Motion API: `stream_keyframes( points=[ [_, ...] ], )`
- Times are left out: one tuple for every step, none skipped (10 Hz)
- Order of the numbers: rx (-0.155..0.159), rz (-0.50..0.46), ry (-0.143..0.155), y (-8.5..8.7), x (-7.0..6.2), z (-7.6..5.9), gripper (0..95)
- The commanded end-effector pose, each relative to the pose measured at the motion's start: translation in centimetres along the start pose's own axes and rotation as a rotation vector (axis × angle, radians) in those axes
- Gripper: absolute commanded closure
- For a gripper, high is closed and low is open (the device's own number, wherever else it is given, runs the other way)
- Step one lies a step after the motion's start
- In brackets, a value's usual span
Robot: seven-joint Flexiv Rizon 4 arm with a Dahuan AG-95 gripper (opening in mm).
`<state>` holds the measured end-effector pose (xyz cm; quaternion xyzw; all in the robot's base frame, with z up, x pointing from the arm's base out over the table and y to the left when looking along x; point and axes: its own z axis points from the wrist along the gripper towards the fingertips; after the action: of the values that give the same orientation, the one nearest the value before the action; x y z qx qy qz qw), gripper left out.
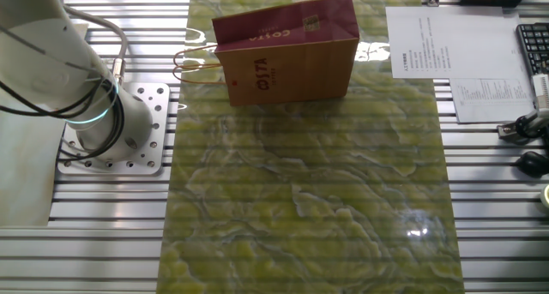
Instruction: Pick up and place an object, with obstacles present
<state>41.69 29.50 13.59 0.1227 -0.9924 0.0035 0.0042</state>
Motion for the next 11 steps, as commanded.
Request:
stream_keyframes(
  points=[
    [0.002,-0.007,0.003,-0.01,0.12,-0.17,95.0],
    [0.002,0.004,0.0,-0.01,0.12,-0.19,95.0],
    [0.0,0.019,-0.004,-0.01,0.14,-0.24,95.0],
    [0.0,0.04,-0.004,-0.01,0.11,-0.26,95.0],
    [0.001,0.054,-0.005,0.0,0.12,-0.29,95.0],
    [0.002,0.059,-0.007,-0.01,0.12,-0.29,95.0],
    [0.001,0.068,-0.008,0.0,0.09,-0.31,95.0],
    [0.002,0.059,-0.005,0.0,0.09,-0.32,95.0],
    [0.021,0.059,0.0,-0.01,0.11,-0.35,95.0],
    [0.029,0.051,0.0,-0.01,0.09,-0.36,95.0],
    [0.028,0.04,0.0,-0.01,0.06,-0.37,95.0]
  ],
)
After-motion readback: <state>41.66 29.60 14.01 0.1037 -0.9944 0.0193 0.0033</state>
